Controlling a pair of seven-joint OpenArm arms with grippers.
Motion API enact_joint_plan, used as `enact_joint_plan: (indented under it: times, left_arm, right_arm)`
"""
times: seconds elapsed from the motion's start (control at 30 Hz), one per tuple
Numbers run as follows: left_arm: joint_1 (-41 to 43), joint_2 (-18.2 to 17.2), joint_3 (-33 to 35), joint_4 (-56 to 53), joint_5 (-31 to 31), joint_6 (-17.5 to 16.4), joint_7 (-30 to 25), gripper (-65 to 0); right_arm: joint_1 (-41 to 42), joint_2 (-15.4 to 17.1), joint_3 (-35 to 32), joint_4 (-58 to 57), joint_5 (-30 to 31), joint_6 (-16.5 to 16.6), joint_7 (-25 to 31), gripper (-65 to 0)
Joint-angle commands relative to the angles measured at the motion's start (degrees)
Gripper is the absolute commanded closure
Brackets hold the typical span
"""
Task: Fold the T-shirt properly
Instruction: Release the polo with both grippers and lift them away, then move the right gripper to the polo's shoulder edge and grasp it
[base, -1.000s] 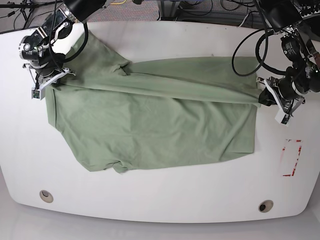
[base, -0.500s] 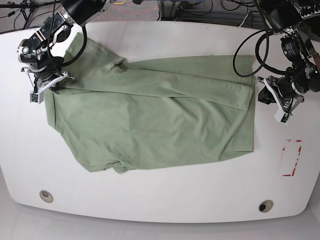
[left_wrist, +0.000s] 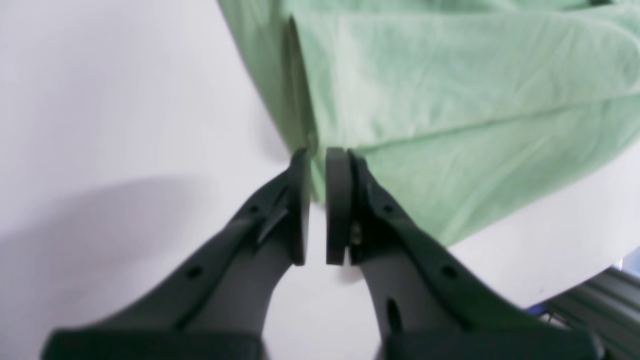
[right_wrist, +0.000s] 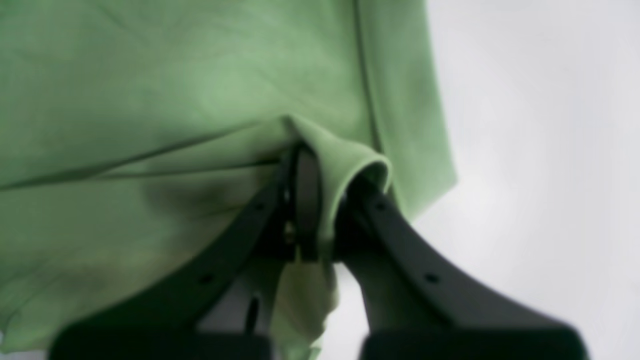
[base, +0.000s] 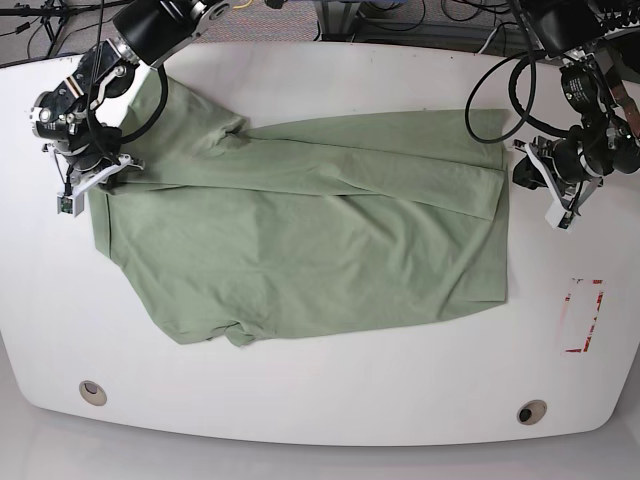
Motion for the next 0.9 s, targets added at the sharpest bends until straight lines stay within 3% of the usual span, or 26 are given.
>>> enact_joint_plan:
  times: [0.0, 0.77, 0.87]
  left_arm:
    - [-0.66, -1.05, -0.22, 0.64, -0.7, -0.08, -0.84, -4.2]
    - [1.72, -1.14, 2.33, 0.81, -0.7, -0.08, -1.94, -4.2]
    - [1.72, -1.14, 2.33, 0.81, -0.7, -0.08, -1.94, -4.2]
  right_arm:
    - [1.99, 0.72, -0.2, 0.66, 0.52, -0.07, 1.04, -1.9]
    - [8.23, 2.92, -0.38, -4.09, 0.52, -0.07, 1.04, -2.1]
    - [8.23, 3.71, -1.0, -5.23, 0.52, -0.07, 1.04, -5.1]
